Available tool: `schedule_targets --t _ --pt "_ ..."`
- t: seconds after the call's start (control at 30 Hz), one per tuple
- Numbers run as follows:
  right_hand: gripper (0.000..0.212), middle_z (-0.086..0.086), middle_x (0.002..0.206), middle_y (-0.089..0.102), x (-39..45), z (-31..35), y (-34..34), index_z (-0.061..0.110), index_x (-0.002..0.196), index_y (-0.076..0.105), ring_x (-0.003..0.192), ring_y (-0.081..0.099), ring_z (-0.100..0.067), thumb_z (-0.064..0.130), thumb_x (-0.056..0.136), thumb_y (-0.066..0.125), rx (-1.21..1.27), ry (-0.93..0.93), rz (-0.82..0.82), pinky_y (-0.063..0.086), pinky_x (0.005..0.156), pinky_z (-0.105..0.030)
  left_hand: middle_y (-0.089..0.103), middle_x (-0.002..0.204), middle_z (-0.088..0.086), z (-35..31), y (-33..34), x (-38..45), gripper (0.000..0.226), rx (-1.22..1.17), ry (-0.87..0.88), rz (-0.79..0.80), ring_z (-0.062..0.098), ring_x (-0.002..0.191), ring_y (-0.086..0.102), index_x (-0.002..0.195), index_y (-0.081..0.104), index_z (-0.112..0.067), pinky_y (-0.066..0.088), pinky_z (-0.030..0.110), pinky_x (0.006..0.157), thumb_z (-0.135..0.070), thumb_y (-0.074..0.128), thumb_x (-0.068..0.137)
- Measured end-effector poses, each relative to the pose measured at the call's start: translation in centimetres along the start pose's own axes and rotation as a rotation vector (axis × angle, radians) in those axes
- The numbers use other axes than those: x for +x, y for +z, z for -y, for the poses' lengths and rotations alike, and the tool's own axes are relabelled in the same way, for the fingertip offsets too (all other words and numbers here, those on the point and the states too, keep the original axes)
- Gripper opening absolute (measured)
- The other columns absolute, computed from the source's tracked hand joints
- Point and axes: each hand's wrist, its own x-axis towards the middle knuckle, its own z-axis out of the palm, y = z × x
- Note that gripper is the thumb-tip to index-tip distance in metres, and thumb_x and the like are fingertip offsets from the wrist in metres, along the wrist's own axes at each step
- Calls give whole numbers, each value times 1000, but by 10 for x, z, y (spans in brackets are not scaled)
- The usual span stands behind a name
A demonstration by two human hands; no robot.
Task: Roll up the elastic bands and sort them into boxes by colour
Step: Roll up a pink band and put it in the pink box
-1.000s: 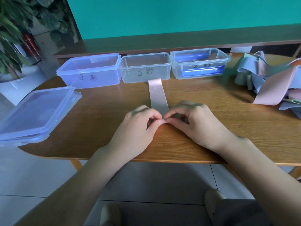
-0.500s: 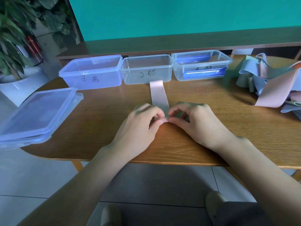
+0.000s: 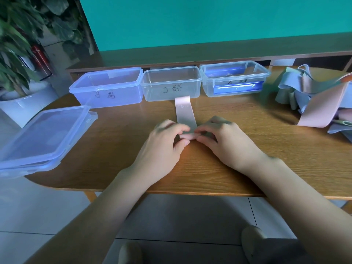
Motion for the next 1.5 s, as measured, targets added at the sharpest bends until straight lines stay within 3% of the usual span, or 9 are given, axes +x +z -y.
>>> schedule_targets --t 0.1,0.23,0.47,0.6,0.8,0.93,1.1,1.37,1.5 --pt "23 8 100 59 2 0 1 25 107 75 87 61 -18 40 97 60 3 16 7 54 80 -44 61 100 -17 2 -1 4 14 -36 -29 -17 -6 86 53 105 66 -29 38 4 72 -21 68 93" --pt "19 3 100 64 1 -2 3 23 104 75 88 63 -21 36 98 63 5 11 -4 53 81 -44 62 91 -20 -1 -4 3 5 -78 -32 -23 -11 87 52 95 67 -26 35 0 72 -21 67 93" --pt "15 14 91 59 -17 1 -11 22 106 77 80 53 -1 28 97 66 37 -67 38 37 79 -9 54 76 -28 -11 -15 -13 5 -129 -22 17 -11 82 54 94 69 -24 36 1 68 -20 68 93" --pt "19 15 94 61 -28 3 -20 28 108 76 83 57 -1 37 98 62 54 -79 108 40 81 -14 54 78 -29 -13 -17 -21 6 -139 -7 52 -10 85 55 95 69 -25 36 1 69 -20 67 94" --pt "16 13 100 55 -30 6 -15 27 107 76 78 54 2 33 95 69 43 -58 -8 36 81 -6 60 91 -18 -8 -12 -20 7 -85 23 13 -4 89 54 97 71 -22 36 2 74 -19 65 96" --pt "11 15 103 57 -28 10 -14 28 104 75 79 56 1 30 96 68 53 -97 5 48 78 -20 63 97 -10 -4 -7 -18 11 -52 33 -30 5 87 56 98 73 -21 38 5 76 -19 62 97" --pt "26 13 103 61 -20 7 -14 26 109 74 81 59 -4 42 96 58 72 -105 30 54 79 -36 59 106 -12 -5 -6 -16 17 -53 35 -32 1 90 55 112 72 -24 39 5 78 -25 61 98" --pt "43 13 104 62 -11 3 -8 32 109 74 92 64 -12 58 95 43 44 -67 25 56 77 -45 56 101 -22 -4 -7 -11 14 -102 14 12 -11 88 52 102 68 -32 35 2 74 -24 70 91" --pt "26 8 108 61 -10 2 -5 33 114 74 87 63 -15 45 100 56 7 -64 -9 57 75 -45 56 105 -23 -2 -6 -8 17 -87 -15 29 -10 86 51 108 68 -32 34 1 73 -25 68 92"
